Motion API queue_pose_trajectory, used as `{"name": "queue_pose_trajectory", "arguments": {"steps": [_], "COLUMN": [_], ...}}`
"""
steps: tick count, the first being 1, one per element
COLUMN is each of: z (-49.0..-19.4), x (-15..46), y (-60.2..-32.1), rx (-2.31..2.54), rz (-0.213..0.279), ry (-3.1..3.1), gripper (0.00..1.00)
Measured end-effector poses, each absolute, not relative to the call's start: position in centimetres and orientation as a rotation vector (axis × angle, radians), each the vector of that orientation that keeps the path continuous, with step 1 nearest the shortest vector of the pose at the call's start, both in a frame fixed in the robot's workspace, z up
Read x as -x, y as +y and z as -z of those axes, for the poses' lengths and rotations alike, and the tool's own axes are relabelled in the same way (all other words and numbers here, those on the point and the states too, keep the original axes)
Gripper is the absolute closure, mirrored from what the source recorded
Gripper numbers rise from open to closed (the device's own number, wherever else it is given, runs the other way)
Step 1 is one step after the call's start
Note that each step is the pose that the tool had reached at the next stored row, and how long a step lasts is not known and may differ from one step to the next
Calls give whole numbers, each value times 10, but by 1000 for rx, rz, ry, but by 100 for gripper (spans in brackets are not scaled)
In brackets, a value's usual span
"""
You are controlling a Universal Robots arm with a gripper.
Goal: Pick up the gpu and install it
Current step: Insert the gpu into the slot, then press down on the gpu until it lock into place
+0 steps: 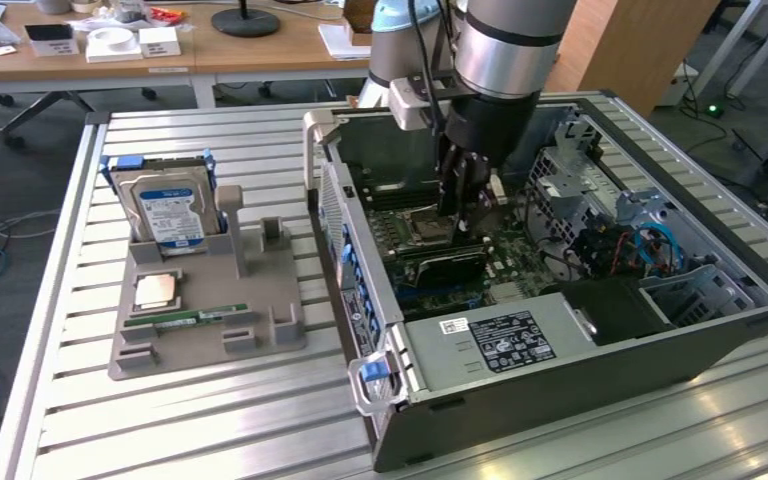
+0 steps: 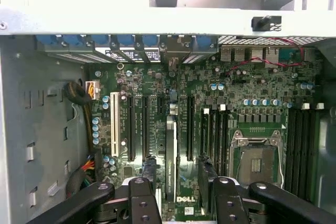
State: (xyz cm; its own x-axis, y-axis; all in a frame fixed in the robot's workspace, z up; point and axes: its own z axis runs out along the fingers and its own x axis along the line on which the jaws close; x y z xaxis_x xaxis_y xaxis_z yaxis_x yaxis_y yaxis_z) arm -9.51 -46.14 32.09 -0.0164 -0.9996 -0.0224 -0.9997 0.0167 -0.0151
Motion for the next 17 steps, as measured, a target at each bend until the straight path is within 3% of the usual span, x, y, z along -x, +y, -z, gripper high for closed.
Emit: {"name": "queue_pose_trajectory", "arguments": {"steps": [17], "z": [-326], "x": [95], "y": [-461], "rx": [2184], "rz": [-7], "ry": [2220], "gripper": [55]}}
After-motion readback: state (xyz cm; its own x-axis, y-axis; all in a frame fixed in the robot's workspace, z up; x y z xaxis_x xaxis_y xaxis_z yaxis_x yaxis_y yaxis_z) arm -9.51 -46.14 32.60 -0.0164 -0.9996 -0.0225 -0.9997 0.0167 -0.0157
